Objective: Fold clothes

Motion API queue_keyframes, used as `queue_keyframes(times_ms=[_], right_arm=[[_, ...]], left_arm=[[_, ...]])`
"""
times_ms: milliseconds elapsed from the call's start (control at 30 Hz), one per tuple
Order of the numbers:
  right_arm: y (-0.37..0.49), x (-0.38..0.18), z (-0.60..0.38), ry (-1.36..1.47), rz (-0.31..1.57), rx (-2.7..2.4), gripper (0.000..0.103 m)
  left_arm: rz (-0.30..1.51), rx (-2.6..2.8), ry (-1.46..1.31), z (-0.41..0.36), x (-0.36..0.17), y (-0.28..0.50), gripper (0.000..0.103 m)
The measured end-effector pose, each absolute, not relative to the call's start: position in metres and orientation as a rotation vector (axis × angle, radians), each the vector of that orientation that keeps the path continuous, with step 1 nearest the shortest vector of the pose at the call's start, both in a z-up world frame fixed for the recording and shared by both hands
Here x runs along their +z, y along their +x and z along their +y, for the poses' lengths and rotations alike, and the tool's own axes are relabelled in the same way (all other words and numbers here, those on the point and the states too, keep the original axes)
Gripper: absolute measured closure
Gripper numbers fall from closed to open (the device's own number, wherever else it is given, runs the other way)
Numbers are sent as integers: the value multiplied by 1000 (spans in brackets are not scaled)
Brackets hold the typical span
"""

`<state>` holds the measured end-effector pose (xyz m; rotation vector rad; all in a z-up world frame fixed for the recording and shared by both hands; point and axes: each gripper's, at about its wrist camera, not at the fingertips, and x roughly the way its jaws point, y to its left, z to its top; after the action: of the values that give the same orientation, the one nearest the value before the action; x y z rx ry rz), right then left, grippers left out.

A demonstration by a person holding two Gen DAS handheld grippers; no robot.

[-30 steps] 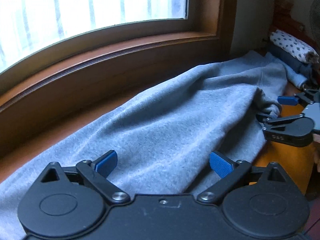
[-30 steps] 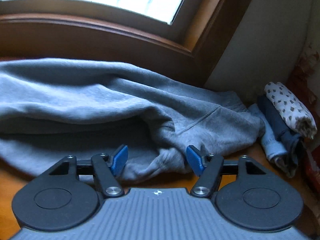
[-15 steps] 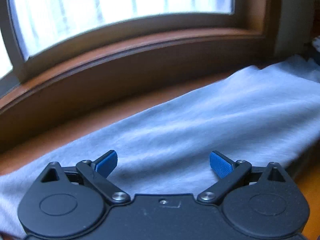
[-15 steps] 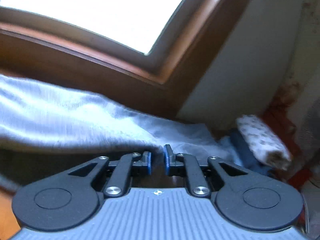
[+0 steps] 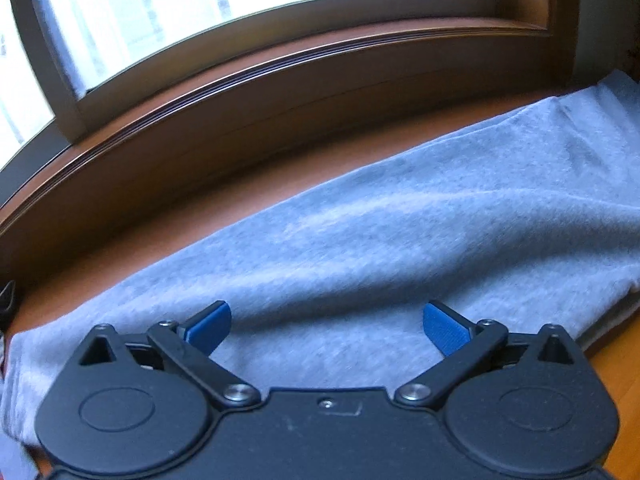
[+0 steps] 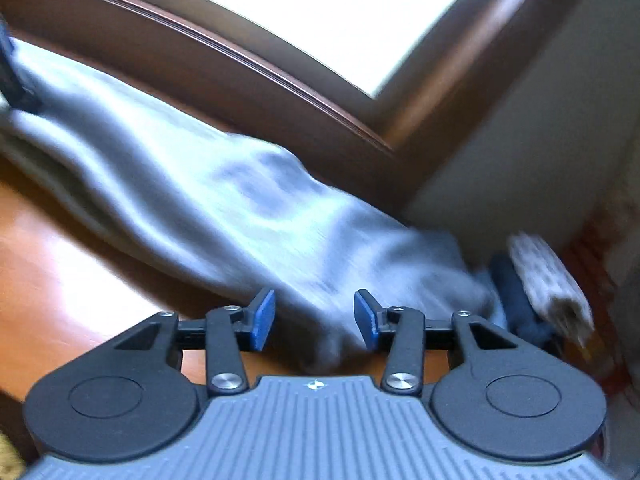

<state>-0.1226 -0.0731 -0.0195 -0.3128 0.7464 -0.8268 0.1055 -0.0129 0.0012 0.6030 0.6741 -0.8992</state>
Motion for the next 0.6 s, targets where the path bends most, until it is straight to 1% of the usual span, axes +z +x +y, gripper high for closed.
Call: queue_keyframes(times_ms=[133, 233, 267, 300, 333, 400, 433, 500, 600], right_arm=[[-100, -7, -48, -330, 692, -527, 57], [-74, -12, -46, -307, 709, -377, 61], [-65, -16, -48, -293, 727, -337, 67], [-56, -19, -53, -251, 750, -313, 88], [-47, -21, -58, -200, 773, -295, 93], [-39, -9, -72, 14, 725, -251, 92], [-38, -2, -75, 94, 708, -215, 89], [-31, 1, -74, 127, 740, -166, 77], [-33, 8, -74, 131, 757, -155, 76]], left_arm=[[701, -863, 567, -1, 4, 114, 0], [692, -832, 549, 9, 9, 119, 0], [687, -822, 542, 13, 11, 120, 0], [684, -812, 530, 16, 14, 122, 0], [684, -805, 515, 19, 16, 124, 0], [687, -804, 477, 26, 23, 127, 0], [691, -807, 462, 27, 25, 129, 0], [698, -813, 448, 26, 26, 130, 0], [669, -847, 459, 17, 29, 128, 0]])
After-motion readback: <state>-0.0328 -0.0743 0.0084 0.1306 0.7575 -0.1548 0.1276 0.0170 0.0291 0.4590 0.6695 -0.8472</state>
